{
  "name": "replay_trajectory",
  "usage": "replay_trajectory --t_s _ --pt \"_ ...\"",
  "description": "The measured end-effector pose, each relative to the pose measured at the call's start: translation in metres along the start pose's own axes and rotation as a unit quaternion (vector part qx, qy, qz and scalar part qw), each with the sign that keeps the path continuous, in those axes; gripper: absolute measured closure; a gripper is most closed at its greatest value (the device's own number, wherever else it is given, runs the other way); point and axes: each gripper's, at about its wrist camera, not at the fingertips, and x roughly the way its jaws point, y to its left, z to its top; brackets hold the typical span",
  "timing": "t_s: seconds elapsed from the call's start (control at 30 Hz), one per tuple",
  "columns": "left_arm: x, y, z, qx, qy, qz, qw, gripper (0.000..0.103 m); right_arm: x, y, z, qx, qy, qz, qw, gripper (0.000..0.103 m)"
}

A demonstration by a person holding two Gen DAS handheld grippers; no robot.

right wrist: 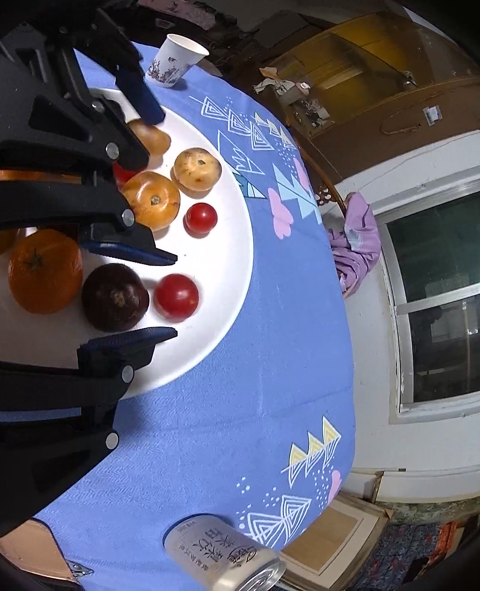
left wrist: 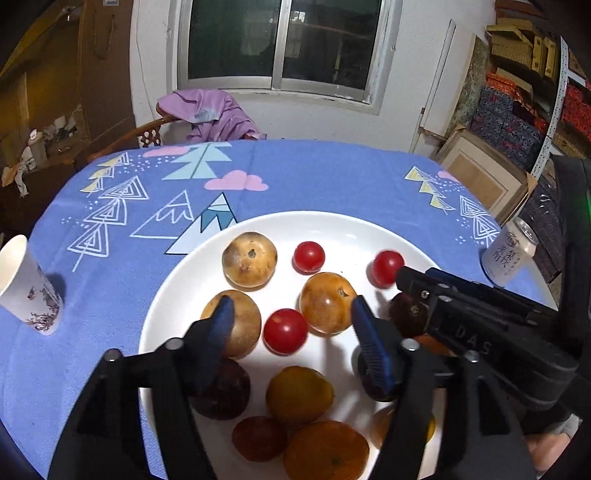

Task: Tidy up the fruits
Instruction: 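Carry both red tomatoes onto the plate and open both tools, then move the left tool to a small pale fruit while the right tool approaches the large pale fruit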

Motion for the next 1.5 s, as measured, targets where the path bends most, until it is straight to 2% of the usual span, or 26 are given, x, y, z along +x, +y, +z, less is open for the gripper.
replay_trajectory --t_s 0.07,0.2,0.27,0.33,0.5,0.57,0.63,0.77,0.87,0.97,1.03,1.2,1.37,1.4,1.47,1.5 --pt "-0.003 0.002 0.0 -0.004 -0.006 0.0 1.0 0.026 -0.003 -0.004 0.001 0.009 -0.003 0.007 1.0 0.068" --pt "-0.01 0.003 -0.002 -0.002 -0.017 0.01 0.9998 0.025 -0.018 0.0 0.002 0.006 -0.019 0.012 1.0 0.066" --pt "-0.015 0.003 -0.002 0.004 -0.024 0.017 0.9996 0.024 -0.028 0.004 0.001 0.004 -0.03 0.016 0.999 0.054" --pt "-0.027 0.004 -0.004 0.008 -0.037 0.024 0.999 0.016 -0.041 0.009 -0.004 0.002 -0.044 0.016 0.999 0.046" --pt "-0.068 0.006 -0.012 0.024 -0.062 0.039 0.997 0.011 -0.069 0.023 -0.016 -0.006 -0.042 0.026 0.999 0.044" --pt "-0.089 0.009 -0.025 0.024 -0.067 0.032 0.997 0.01 -0.089 0.028 -0.03 -0.011 -0.044 0.039 0.998 0.038" --pt "-0.107 0.018 -0.05 0.01 -0.066 0.014 0.9977 0.004 -0.108 0.03 -0.05 -0.009 -0.049 0.05 0.997 0.037" --pt "-0.118 0.034 -0.099 0.003 -0.03 0.026 0.9992 0.004 -0.137 0.027 -0.1 -0.006 -0.049 0.074 0.996 0.031" --pt "-0.128 0.042 -0.13 -0.006 -0.007 -0.001 1.0 0.004 -0.148 0.021 -0.133 -0.003 -0.031 0.089 0.996 0.03" --pt "-0.144 0.042 -0.156 0.004 -0.014 0.009 0.9998 0.004 -0.152 0.012 -0.155 0.02 -0.013 0.118 0.993 0.03" --pt "-0.15 0.042 -0.167 0.017 -0.016 0.021 0.9995 0.004 -0.15 0.009 -0.162 0.029 0.004 0.151 0.988 0.03" --pt "-0.15 0.03 -0.18 0.061 -0.014 0.036 0.9974 0.004 -0.146 0.015 -0.17 0.032 0.021 0.167 0.985 0.03" --pt "-0.147 0.012 -0.189 0.109 -0.009 0.023 0.9937 0.005 -0.134 0.006 -0.177 0.096 0.071 0.232 0.965 0.03" --pt "-0.147 0.011 -0.189 0.113 -0.009 0.019 0.9934 0.008 -0.132 0.006 -0.178 0.1 0.077 0.235 0.964 0.03" --pt "-0.145 0.009 -0.189 0.114 -0.002 0.002 0.9935 0.02 -0.13 0.007 -0.18 0.105 0.09 0.244 0.96 0.03" --pt "-0.143 0.009 -0.189 0.113 0.006 -0.006 0.9935 0.03 -0.129 0.008 -0.181 0.105 0.094 0.246 0.959 0.03"
